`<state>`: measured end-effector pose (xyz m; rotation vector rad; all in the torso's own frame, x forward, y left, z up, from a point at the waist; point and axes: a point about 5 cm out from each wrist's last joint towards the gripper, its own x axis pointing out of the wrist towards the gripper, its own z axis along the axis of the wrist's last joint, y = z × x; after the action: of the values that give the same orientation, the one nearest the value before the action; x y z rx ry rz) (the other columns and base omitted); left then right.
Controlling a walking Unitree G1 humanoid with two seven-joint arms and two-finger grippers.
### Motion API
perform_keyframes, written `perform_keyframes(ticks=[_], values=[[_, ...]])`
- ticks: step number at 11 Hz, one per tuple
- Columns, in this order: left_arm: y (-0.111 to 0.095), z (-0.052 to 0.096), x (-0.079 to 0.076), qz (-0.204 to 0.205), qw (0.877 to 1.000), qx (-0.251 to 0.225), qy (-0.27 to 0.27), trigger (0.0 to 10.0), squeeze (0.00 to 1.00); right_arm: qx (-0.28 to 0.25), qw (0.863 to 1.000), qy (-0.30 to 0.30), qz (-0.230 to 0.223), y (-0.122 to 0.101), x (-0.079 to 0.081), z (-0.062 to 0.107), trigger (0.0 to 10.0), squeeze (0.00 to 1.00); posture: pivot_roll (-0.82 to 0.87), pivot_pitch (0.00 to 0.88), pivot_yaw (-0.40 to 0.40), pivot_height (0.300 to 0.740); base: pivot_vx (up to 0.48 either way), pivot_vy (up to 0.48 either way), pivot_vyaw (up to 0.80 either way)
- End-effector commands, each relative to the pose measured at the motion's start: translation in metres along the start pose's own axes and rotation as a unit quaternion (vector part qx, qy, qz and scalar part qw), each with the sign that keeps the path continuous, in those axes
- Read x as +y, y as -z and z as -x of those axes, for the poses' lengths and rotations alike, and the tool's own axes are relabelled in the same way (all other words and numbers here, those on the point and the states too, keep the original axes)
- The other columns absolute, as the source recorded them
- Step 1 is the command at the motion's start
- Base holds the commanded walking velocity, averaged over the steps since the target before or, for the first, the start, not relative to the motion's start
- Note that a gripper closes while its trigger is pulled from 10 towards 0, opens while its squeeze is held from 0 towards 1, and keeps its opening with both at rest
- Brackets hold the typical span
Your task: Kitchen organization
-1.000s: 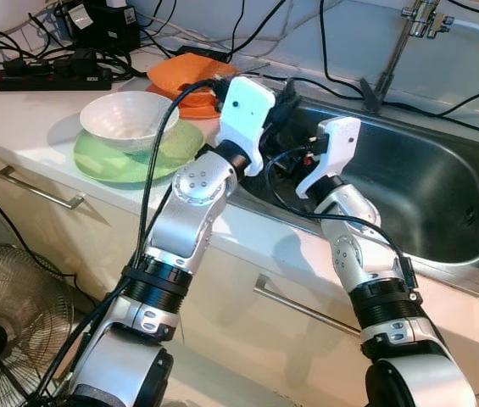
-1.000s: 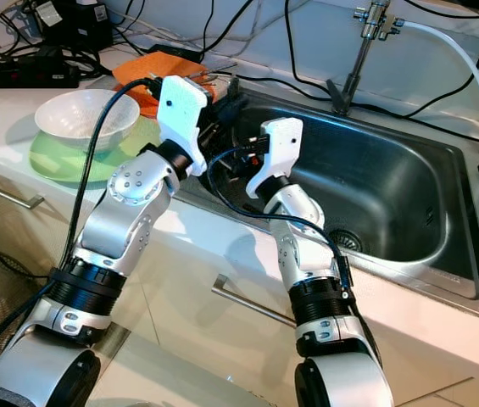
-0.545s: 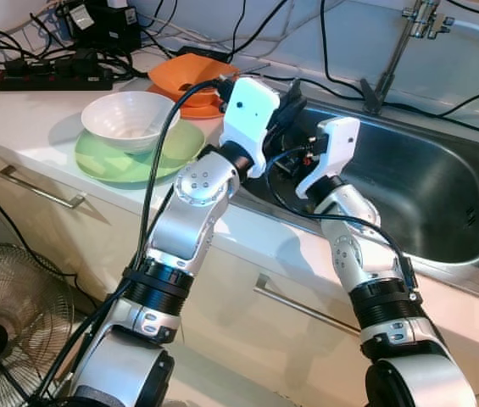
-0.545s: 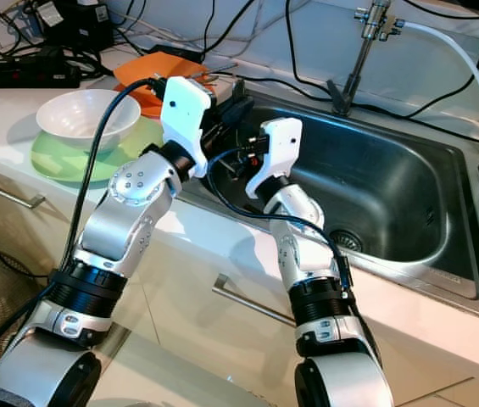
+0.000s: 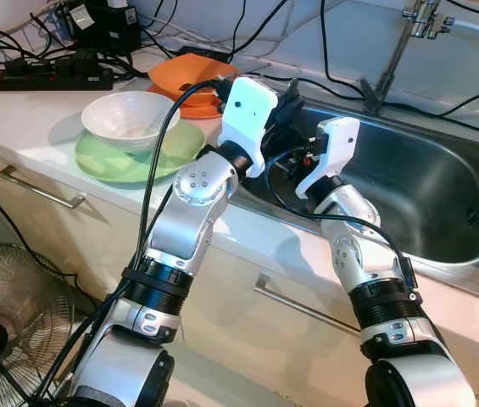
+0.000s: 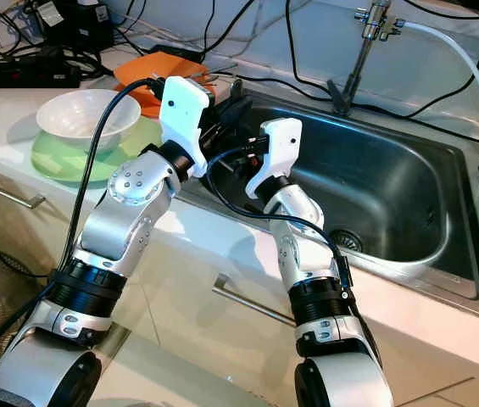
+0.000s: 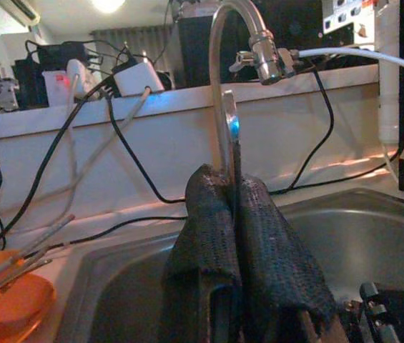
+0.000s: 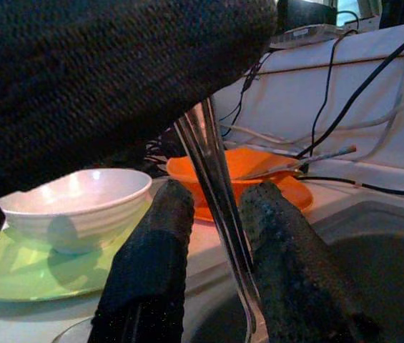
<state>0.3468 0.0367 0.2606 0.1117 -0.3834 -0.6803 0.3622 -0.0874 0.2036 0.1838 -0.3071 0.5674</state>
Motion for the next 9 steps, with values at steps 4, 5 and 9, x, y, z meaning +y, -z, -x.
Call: perform_keyframes(ticks=[4, 5, 9], values=[[-0.0075, -0.0025, -0.0039, 0.011, 1.000, -0.015, 0.000, 10.0, 0.00, 0.007, 1.000, 0.010, -0.005, 0.0043, -0.0035, 0.0045, 0.0, 0.00, 0.18, 0.030, -0.054, 0.740, 0.000, 0.000, 0.00], [-0.0074, -0.0028, -0.0048, 0.012, 1.000, -0.015, 0.003, 10.0, 0.00, 0.006, 1.000, 0.009, -0.005, 0.0046, -0.0032, 0.0047, 0.0, 0.00, 0.18, 0.030, -0.054, 0.740, 0.000, 0.000, 0.00], [-0.0072, -0.0032, -0.0059, 0.020, 1.000, -0.016, 0.003, 10.0, 1.00, 0.006, 1.000, 0.010, -0.006, 0.0045, -0.0042, 0.0041, 0.0, 0.00, 0.18, 0.028, -0.056, 0.740, 0.000, 0.000, 0.00]])
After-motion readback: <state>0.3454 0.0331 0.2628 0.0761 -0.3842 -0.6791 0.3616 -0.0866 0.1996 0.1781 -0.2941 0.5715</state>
